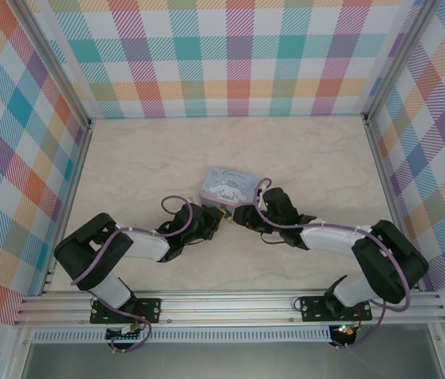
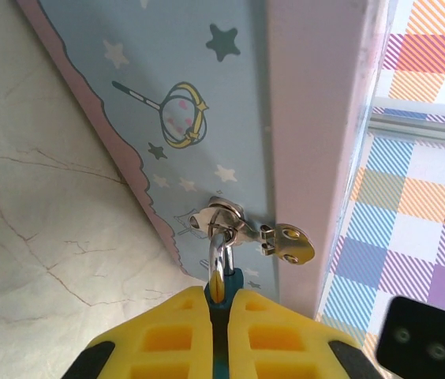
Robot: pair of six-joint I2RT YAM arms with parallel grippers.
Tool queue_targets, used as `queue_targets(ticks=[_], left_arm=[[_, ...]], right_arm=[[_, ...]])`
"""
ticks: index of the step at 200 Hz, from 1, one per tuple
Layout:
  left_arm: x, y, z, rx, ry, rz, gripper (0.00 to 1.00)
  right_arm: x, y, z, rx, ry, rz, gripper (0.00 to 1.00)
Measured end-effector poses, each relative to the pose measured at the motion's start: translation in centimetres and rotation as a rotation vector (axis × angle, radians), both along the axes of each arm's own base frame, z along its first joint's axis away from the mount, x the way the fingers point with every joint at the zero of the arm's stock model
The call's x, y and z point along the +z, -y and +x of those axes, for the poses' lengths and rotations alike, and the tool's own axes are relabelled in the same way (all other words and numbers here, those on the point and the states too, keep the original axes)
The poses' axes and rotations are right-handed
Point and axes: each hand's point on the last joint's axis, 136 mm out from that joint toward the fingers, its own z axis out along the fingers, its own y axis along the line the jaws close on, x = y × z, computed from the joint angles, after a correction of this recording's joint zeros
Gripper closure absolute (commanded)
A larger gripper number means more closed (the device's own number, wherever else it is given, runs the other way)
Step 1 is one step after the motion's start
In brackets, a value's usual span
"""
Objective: Unlock the padlock with the key
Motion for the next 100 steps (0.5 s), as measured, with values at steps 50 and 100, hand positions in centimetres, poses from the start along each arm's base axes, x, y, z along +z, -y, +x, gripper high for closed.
queue_targets(ticks=[50,100], left_arm=[[0.5,-0.7,0.2,-0.001,-0.001,0.017,1.0],[1.9,-1.5,0.7,0.0,0.004,0.014,1.0]], right_arm=[[2.4,2.2,0.0,0.131,0.259,-0.169,0.49],[5.6,2.3,-0.8,0.352,0.691,-0.41,0.32]])
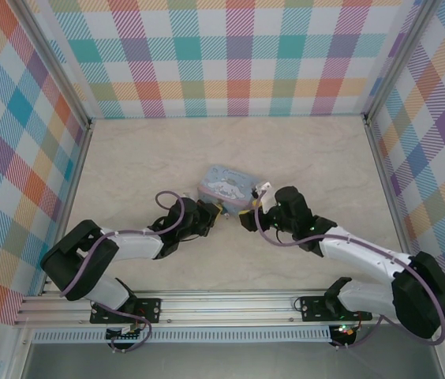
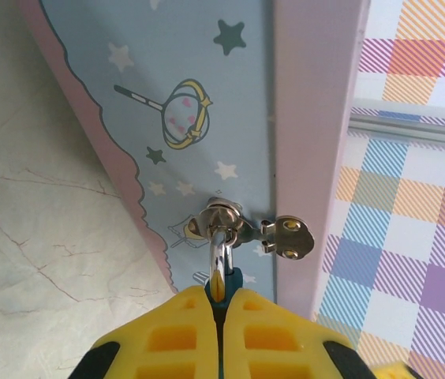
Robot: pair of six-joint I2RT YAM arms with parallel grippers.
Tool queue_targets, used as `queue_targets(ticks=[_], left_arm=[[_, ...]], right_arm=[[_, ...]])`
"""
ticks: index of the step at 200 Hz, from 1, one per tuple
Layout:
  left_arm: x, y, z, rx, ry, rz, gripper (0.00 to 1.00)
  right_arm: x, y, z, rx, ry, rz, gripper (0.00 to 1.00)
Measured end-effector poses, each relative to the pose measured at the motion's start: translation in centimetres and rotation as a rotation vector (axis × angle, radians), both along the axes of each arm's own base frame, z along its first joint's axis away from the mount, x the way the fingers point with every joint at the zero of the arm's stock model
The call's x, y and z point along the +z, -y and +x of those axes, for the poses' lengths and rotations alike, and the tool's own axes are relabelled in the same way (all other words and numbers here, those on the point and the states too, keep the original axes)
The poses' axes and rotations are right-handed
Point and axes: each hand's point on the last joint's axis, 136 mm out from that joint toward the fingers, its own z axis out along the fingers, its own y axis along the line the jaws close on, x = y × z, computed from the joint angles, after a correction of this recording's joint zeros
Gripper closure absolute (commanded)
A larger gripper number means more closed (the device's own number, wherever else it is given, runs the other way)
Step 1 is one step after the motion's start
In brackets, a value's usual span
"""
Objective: Unlock the padlock with the key
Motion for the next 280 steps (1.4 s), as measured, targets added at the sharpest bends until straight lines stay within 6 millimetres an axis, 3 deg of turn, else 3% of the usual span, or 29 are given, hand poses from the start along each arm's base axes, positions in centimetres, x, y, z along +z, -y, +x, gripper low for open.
queue_targets(ticks=[44,103,169,199,280], left_arm=[[0.3,0.1,0.2,-0.018,-0.012,-0.005,1.0],[1.1,0.7,0.3,-0.038,-0.005,-0.026,1.0],[1.1,0.7,0.3,-0.039,-0.008,-0.028,1.0],[1.1,0.7,0.3,-0.039,-0.007,-0.028,1.0],[1.0,0.8,0.3,-0.036,-0.013,-0.033,1.0]], right_arm=[[-0.4,-1.9,-1.5,0.189,0.321,-0.281,0.3],[-2.0,-2.7,-0.6,0.289,0.589,-0.531,0.36],[-4.9,-3.2,0.7,0.315,0.623,-0.643,0.47],[-4.6,-3.7,1.1,0.305,0.63,-0.635,0.51],[-4.6,-4.7,1.9,0.29,0.619,-0.617,0.76]])
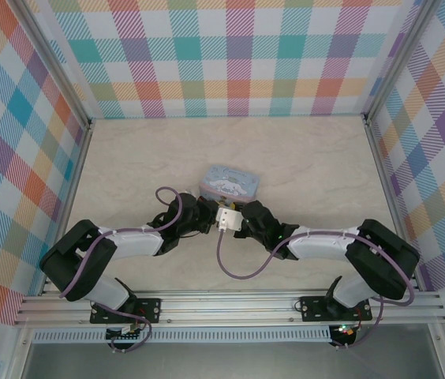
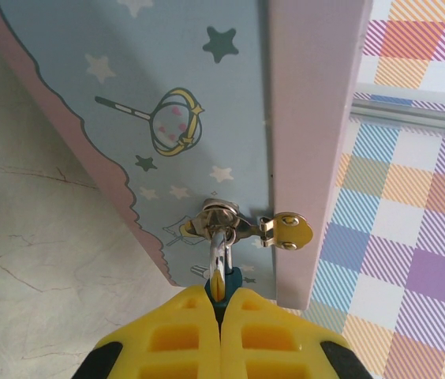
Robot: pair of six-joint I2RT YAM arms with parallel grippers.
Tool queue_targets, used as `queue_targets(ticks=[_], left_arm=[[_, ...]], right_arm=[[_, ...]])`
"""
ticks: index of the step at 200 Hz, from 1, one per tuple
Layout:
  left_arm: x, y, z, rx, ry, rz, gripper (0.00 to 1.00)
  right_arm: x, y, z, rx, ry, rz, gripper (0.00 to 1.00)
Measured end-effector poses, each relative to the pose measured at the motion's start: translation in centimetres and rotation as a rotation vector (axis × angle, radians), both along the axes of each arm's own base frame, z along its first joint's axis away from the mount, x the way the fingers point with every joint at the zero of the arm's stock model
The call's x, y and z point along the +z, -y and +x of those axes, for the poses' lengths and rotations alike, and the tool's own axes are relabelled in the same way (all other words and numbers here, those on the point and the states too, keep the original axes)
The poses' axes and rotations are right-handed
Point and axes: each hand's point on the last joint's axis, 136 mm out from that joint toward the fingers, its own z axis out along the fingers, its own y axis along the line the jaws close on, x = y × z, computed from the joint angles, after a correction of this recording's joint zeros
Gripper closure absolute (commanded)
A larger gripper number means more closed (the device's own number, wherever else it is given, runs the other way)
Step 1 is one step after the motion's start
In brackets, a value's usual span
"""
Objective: Unlock the padlock with the key
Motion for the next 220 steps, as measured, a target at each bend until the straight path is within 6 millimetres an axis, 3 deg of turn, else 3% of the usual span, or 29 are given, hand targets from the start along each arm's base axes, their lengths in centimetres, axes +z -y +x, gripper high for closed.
queue_targets(ticks=[86,135,196,220], left_arm=[[-0.26,-0.1,0.23,0.011,-0.008,-0.004,1.0],[-0.32,0.06,0.4,0.011,-0.008,-0.004,1.0],[0.01,0.28,0.67,0.012,0.007,-0.017,1.0],[-0.12,0.28,0.65,0.011,0.004,-0.014,1.0]], right_arm=[[-0.74,-0.17,0.02,-0.015,-0.028,0.004,0.97],[-0.72,-0.04,0.16,-0.106,-0.111,0.079,0.99],[-0.4,-0.23,0.3,-0.326,-0.337,0.34,0.99],[-0.54,-0.25,0.16,-0.374,-0.396,0.403,0.94]])
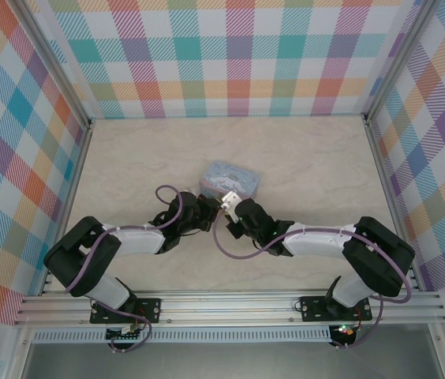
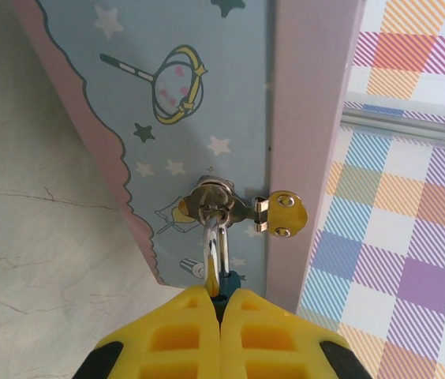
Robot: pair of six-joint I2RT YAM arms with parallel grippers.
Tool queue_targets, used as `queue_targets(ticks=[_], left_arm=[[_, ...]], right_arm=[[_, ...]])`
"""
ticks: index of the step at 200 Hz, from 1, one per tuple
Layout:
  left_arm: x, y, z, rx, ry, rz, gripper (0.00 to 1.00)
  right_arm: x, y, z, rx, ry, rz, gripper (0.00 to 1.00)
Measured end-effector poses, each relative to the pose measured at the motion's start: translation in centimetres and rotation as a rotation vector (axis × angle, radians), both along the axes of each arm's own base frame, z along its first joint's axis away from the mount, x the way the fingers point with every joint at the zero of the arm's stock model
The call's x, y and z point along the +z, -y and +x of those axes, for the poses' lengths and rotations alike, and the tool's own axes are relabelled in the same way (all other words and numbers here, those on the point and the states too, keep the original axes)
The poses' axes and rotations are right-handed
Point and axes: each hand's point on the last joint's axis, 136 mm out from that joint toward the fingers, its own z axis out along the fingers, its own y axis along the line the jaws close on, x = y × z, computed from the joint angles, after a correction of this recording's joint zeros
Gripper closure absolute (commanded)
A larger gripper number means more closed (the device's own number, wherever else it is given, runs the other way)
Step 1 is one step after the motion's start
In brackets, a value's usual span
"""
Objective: Unlock the padlock with the key
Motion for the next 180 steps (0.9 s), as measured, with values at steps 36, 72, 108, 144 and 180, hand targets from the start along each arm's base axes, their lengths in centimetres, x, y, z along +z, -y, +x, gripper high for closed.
queue_targets(ticks=[36,72,108,144,180], left_arm=[[-0.3,0.0,-0.1,-0.005,-0.008,0.01,1.0],[-1.6,-0.7,-0.4,-0.017,-0.006,0.092,1.0],[-3.3,-1.6,-0.8,-0.042,0.0,0.21,1.0],[-3.8,-1.6,-0.6,-0.069,0.039,0.26,1.0],[-4.2,-1.0,0.1,-0.082,0.068,0.266,1.0]], right_arm=[[0.3,0.3,-0.3,-0.002,-0.034,0.025,0.63],[2.7,2.0,-1.3,0.078,-0.127,0.139,0.4],[3.9,5.0,-0.8,0.063,-0.253,0.278,0.34],[1.7,7.2,0.5,-0.068,-0.443,0.342,0.33],[-0.2,7.0,1.2,-0.15,-0.585,0.374,0.32]])
